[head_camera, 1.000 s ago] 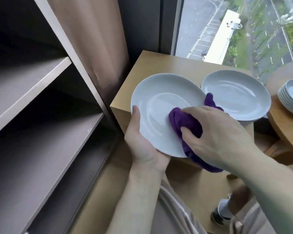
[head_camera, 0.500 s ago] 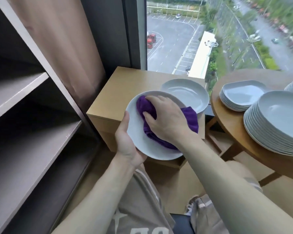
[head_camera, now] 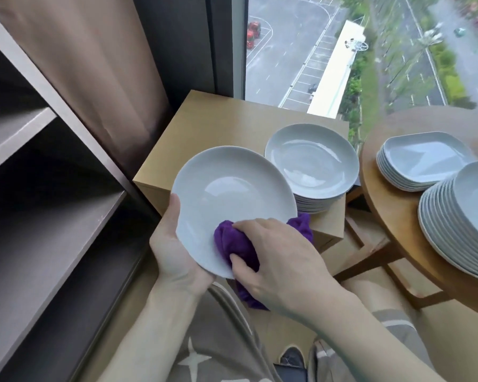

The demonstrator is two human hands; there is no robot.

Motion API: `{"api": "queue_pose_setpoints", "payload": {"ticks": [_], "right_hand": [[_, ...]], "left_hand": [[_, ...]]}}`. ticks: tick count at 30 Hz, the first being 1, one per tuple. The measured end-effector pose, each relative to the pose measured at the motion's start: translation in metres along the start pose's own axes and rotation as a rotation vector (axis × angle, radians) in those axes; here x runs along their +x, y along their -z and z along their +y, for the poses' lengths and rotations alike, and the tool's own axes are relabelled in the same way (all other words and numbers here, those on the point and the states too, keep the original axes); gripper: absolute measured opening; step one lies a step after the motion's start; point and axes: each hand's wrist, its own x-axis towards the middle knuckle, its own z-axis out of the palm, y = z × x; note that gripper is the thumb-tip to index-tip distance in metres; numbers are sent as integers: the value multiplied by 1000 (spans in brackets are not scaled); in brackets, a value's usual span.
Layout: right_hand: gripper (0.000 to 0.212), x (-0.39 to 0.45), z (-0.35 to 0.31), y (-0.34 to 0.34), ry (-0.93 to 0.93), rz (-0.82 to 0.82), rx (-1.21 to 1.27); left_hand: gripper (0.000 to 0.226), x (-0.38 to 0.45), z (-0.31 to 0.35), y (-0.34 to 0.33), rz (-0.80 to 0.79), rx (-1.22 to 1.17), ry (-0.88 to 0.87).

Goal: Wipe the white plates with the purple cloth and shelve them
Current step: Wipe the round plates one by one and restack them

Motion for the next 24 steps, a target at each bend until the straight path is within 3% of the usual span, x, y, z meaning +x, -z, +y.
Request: {"api": "queue_pose_setpoints", "payload": {"ticks": [3, 7, 15, 19, 24], "right_hand": [[31, -4, 16, 6, -122, 52, 8], [22, -12, 42, 8, -237, 205, 138], [14, -44, 75, 12, -479, 570, 633], [16, -49, 74, 2, -500, 586, 782], [22, -37, 72, -11, -497, 513, 817]], "left_hand": [[66, 0, 2, 0, -4, 47, -50], [40, -6, 0, -10, 82, 111, -112], [44, 17, 5, -2, 246, 155, -77], [40, 43, 13, 14, 382, 77, -22], [33, 95, 28, 23, 404, 158, -5]]}}
